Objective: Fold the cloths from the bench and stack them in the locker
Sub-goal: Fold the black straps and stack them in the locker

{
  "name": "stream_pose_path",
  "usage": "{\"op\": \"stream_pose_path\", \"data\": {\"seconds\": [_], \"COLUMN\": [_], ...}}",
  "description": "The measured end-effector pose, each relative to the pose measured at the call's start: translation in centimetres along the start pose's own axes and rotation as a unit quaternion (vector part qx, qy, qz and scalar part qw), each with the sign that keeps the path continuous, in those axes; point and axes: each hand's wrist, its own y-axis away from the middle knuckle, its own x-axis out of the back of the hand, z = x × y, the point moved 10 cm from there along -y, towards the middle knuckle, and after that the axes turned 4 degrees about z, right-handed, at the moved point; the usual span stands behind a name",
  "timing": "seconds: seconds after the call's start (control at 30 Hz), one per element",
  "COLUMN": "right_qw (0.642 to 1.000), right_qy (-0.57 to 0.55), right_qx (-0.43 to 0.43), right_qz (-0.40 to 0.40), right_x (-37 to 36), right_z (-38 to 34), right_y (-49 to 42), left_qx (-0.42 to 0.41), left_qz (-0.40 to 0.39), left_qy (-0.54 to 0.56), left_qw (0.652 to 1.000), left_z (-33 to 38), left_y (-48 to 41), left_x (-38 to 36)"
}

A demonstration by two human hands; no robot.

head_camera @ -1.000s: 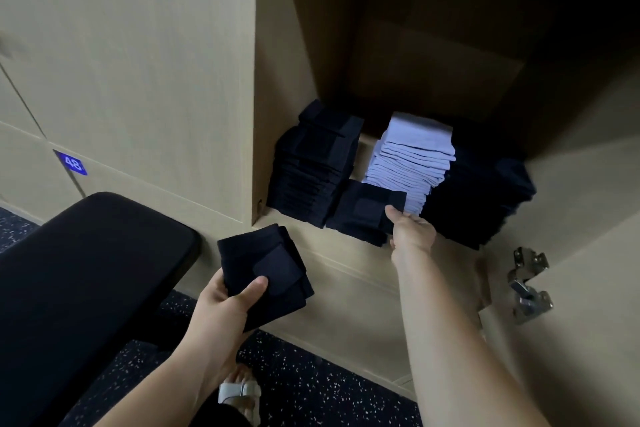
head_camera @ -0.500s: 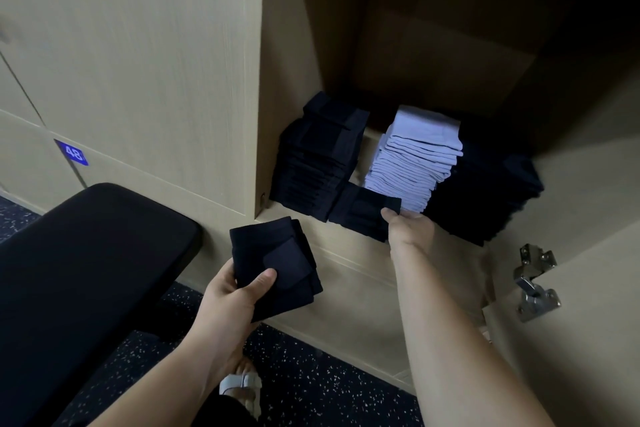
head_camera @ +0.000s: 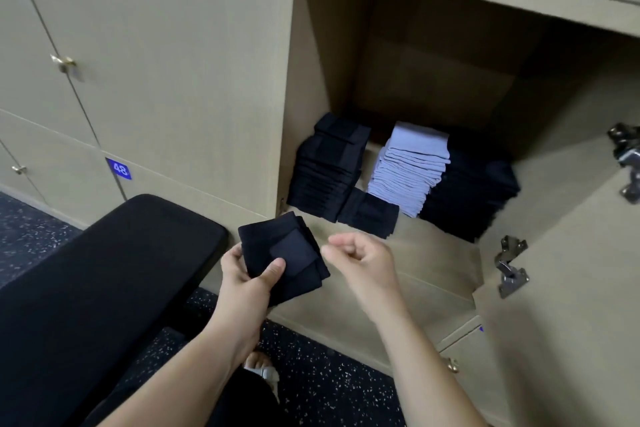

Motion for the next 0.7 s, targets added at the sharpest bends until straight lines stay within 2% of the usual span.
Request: {"op": "stream_pose_path", "data": {"seconds": [0.13,0.3,0.53,0.7], "right_qw": [0.997,0.997,0.999,1.000], "right_qy": [0.062,0.075,0.028,-0.007], "right_qx": [-0.017,-0.019,-0.012,-0.011], "right_qz": [-0.053,-0.029,-0.013,-0.018], "right_x": [-3.3,-4.1,-3.3,-1.7], "right_z": [0.7,0.1,-1.4,-1.6], "right_y": [3.8,5.4,6.8,6.7], "left_qx": [-0.022,-0.014,-0.014,0.004], "left_qz": [0.005,-0.011,-0.022,0.007], "left_qy": [-0.007,-0.015,-0.032,0.025], "left_qw": [1.000,1.000,0.999,1.000], "left_z": [1.1,1.7,2.1,2.0], "left_y": [1.5,3.3,4.6,4.6], "left_x": [0.8,1.3,1.5,1.7]}}
